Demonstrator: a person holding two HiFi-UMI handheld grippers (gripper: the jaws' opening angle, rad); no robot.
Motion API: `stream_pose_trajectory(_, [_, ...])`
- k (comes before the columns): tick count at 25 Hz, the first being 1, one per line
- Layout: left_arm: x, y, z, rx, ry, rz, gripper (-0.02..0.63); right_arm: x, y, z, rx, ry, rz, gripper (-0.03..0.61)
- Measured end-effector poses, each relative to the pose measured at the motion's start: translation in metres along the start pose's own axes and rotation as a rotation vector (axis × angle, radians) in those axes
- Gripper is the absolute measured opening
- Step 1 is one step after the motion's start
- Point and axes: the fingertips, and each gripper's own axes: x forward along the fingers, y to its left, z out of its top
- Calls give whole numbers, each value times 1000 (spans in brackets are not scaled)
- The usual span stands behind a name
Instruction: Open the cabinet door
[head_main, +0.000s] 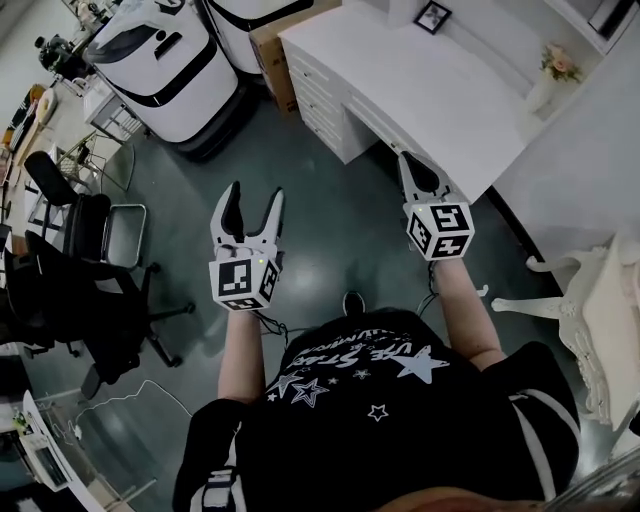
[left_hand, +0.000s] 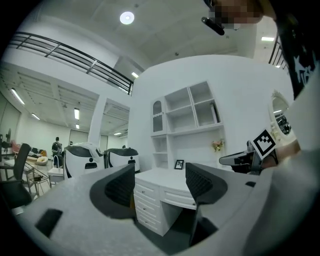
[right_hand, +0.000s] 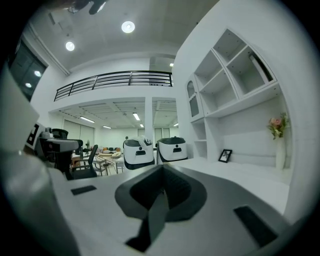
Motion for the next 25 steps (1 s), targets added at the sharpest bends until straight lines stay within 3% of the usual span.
stream_pose_trajectory(6, [31, 1, -4, -24, 5, -38, 377, 20, -21, 7, 4, 2, -28, 5])
stream_pose_trajectory(15, [98, 42, -33, -60, 20, -86, 394, 75, -38, -10, 7, 41, -94, 5])
stream_pose_trajectory(25, [250, 143, -62, -84, 29, -214, 419, 233, -67, 4, -20, 66, -229, 5])
